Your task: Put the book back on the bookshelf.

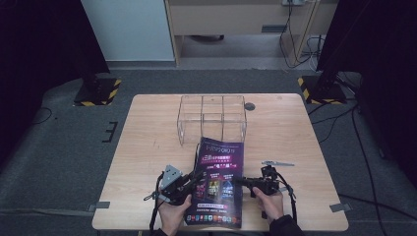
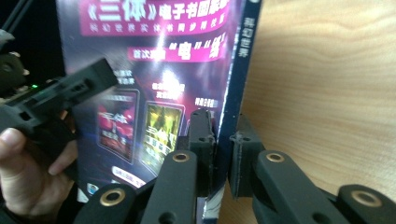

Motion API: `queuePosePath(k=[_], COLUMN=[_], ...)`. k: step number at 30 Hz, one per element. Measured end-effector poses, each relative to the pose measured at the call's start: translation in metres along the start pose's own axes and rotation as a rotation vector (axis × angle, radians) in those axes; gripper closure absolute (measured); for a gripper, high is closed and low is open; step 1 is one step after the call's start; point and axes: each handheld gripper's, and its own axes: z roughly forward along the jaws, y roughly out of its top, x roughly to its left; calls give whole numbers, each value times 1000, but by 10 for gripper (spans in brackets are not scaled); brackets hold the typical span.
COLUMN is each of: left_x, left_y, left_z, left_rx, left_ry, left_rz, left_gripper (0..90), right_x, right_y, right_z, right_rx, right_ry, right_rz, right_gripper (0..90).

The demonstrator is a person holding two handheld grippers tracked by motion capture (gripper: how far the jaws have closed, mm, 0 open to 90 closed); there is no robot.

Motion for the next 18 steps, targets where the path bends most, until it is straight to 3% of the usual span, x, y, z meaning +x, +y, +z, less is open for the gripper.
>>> queuePosePath(k=[9, 12, 15, 18], left_x=[9, 14, 19, 21], left_y=[-4, -6, -8, -10], left_z=[3, 6, 8, 10], left_rx=[24, 40, 51, 72], left_ry=[43, 77, 85, 103], left_rz=[-13, -22, -35, -31], left_gripper=[687, 620, 605, 526], right_x=[9, 15, 19, 24], right_y=[6, 9, 10, 10], right_z=[-12, -14, -16, -16], right_rx=[-38, -47, -45, -38], right_ry=[10, 11, 8, 4], right_rz=[-53, -97, -124, -159], right_gripper=[844, 844, 845, 845])
